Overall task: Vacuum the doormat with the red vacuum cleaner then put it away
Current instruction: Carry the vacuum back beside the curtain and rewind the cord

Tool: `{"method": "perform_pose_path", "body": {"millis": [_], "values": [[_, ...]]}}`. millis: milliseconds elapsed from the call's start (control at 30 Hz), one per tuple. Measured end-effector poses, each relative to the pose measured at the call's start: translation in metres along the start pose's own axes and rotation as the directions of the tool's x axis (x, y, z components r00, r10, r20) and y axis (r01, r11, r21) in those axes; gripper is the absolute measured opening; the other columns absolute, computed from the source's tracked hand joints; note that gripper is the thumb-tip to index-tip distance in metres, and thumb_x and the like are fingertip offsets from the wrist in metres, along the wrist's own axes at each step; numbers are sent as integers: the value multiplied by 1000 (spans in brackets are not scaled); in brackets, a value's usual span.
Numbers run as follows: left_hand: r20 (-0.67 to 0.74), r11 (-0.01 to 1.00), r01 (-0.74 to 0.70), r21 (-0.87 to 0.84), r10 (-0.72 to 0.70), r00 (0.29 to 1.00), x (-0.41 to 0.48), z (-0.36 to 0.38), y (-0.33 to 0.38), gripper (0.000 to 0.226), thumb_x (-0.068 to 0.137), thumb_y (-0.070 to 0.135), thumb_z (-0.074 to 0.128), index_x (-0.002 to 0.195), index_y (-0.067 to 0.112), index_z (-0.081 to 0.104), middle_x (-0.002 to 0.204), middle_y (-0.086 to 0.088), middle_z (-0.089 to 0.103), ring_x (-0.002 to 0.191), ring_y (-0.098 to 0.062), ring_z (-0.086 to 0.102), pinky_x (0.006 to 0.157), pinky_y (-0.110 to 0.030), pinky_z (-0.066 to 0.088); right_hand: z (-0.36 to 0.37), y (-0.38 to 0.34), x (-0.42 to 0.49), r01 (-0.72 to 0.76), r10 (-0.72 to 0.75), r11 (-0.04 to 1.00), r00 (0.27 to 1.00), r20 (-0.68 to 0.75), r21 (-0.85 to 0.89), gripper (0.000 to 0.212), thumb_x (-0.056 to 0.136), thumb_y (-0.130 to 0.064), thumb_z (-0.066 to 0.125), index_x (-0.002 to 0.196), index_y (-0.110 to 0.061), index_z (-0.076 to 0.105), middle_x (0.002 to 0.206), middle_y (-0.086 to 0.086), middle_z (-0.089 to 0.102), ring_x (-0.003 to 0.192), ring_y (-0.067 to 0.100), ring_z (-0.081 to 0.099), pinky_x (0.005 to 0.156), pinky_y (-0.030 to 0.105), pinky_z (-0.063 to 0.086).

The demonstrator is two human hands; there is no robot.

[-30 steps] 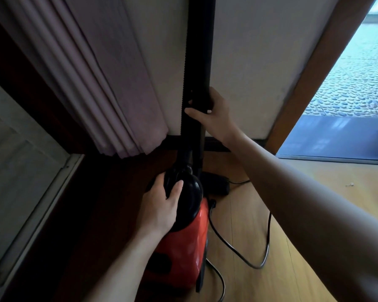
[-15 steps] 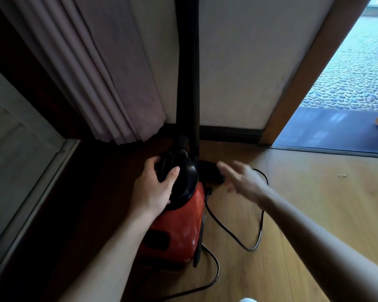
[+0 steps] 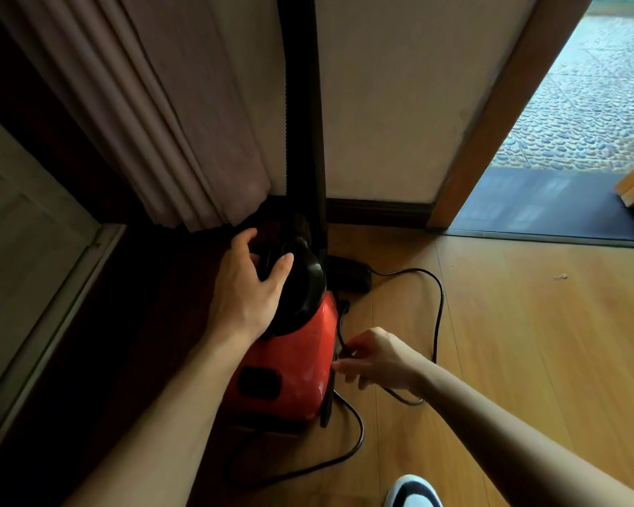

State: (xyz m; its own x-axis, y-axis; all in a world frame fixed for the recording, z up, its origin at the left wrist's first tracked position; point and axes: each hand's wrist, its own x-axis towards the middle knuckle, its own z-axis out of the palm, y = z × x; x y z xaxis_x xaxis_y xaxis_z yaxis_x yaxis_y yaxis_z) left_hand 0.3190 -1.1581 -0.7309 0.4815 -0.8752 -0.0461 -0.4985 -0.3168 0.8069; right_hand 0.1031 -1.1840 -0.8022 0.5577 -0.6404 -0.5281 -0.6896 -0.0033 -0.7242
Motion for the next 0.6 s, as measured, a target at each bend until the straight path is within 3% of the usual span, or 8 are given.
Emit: {"method": "perform_pose_path", "body": {"millis": [67, 167, 267, 367, 433, 500, 600], "values": [[-29, 997, -50, 56, 52, 998, -4, -4, 0, 65, 92, 43, 63, 146, 18, 39, 125, -8, 53, 111, -23, 57, 86, -27, 43, 6, 3, -6, -57, 53, 992, 998, 33, 115, 24, 99, -25, 64, 98, -2, 70, 78, 2, 70, 66, 15, 67, 65, 30, 61], [-84, 977, -142, 159, 157, 984, -14, -10, 1, 54, 93, 41, 61, 140, 17, 48, 126, -9, 52, 115, -23, 52, 90, -24, 38, -1, 1, -25, -147, 168, 919, 986, -26, 365, 25, 104, -28, 54, 104, -7, 66, 76, 1, 57, 59, 10, 54, 54, 23, 50], [-138, 934, -265, 238, 303, 943, -28, -17, 7, 37, 91, 38, 60, 121, 16, 62, 120, -8, 56, 113, -25, 51, 92, -23, 33, -24, -2, -56, -133, 169, 978, 957, -234, 164, 30, 107, -35, 44, 98, -17, 66, 78, -7, 55, 61, 2, 50, 54, 15, 39], [-144, 896, -367, 250, 409, 901, -40, -15, 16, 17, 91, 28, 62, 103, 17, 67, 107, 0, 58, 101, -18, 54, 86, -19, 36, -45, -6, -95, -97, 122, 991, 942, -312, 97, 34, 105, -39, 43, 93, -19, 69, 72, -7, 53, 53, -2, 49, 50, 14, 38], [-67, 894, -413, 172, 429, 901, -52, -8, 24, 9, 91, 24, 63, 98, 20, 67, 101, 6, 57, 87, -8, 55, 75, -11, 39, -50, -11, -122, -57, 82, 994, 954, -288, 94, 34, 104, -39, 45, 93, -18, 69, 70, -5, 51, 51, -4, 46, 49, 13, 38], [98, 904, -424, 46, 419, 903, -67, 3, 29, 14, 90, 27, 64, 104, 24, 65, 101, 8, 55, 85, -4, 56, 72, -14, 47, -49, -16, -144, 14, 23, 990, 964, -265, 138, 33, 103, -39, 46, 92, -18, 69, 70, -3, 49, 54, -2, 43, 50, 15, 37], [436, 894, -446, -42, 419, 797, -93, 20, 34, 49, 86, 45, 64, 133, 44, 51, 129, 13, 46, 117, -6, 48, 97, -28, 46, -39, -19, -167, 126, -62, 965, 962, -266, 232, 32, 101, -39, 49, 95, -14, 67, 71, 0, 47, 59, 9, 40, 50, 19, 34]]}}
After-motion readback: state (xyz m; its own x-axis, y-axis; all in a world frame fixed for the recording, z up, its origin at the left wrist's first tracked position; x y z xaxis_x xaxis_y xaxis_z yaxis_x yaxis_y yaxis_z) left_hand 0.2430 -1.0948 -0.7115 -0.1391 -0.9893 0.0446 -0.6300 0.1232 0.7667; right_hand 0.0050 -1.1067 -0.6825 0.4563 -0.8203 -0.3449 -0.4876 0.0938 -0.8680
